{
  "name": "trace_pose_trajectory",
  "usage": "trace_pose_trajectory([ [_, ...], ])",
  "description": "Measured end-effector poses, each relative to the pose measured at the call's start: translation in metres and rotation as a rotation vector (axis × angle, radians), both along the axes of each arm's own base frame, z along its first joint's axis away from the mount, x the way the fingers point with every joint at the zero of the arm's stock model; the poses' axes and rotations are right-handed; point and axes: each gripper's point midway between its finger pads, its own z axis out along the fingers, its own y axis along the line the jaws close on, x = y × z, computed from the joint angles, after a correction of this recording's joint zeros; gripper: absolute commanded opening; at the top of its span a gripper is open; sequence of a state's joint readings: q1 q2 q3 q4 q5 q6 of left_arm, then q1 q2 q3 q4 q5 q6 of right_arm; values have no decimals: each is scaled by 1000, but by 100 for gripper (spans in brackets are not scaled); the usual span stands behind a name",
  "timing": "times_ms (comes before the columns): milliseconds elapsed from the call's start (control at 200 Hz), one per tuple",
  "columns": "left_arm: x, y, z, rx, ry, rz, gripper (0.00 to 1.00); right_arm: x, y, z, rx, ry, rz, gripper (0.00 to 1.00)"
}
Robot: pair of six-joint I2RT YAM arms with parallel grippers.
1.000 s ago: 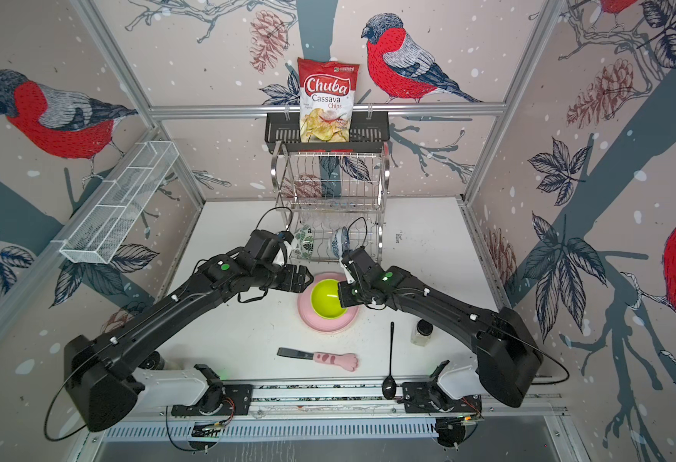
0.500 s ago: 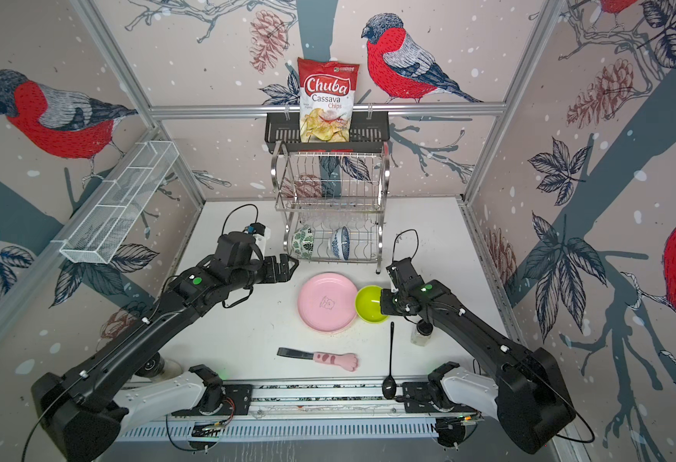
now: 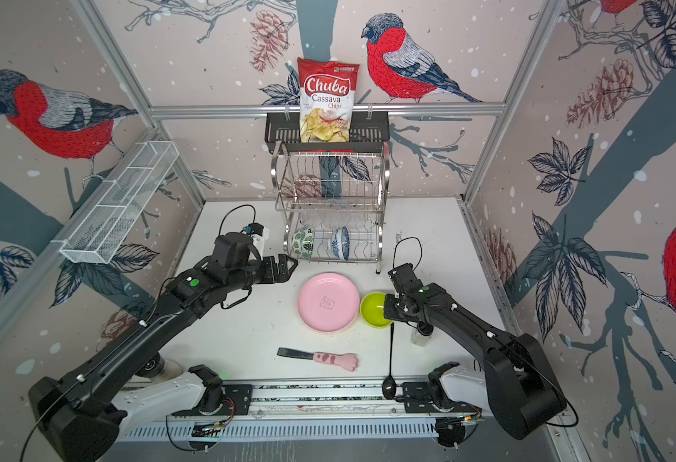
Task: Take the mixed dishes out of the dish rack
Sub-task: 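Open the right gripper and withdraw both grippers from the lime-green bowl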
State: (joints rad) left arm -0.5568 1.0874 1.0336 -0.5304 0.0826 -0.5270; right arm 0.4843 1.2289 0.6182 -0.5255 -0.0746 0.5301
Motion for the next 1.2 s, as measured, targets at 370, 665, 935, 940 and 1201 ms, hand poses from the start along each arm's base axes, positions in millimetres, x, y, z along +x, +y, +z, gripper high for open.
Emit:
trace_pose_trajectory([
  [370, 5, 0, -10, 14, 26, 7, 97, 1, -5, -1, 27, -28, -46, 34],
  [665, 6, 2, -12, 16, 31, 12, 96, 24, 0, 49, 98, -194, -81, 45],
  [935, 28, 21, -41, 115, 72, 111, 96, 38, 12, 108, 185, -395, -62, 51],
  [940, 29, 21, -42, 116, 72, 113, 96, 38, 13, 110, 188, -400, -60, 51],
  [1201, 64, 25, -59, 115, 49, 175, 90, 46, 66, 165, 343, -593, 88, 52],
])
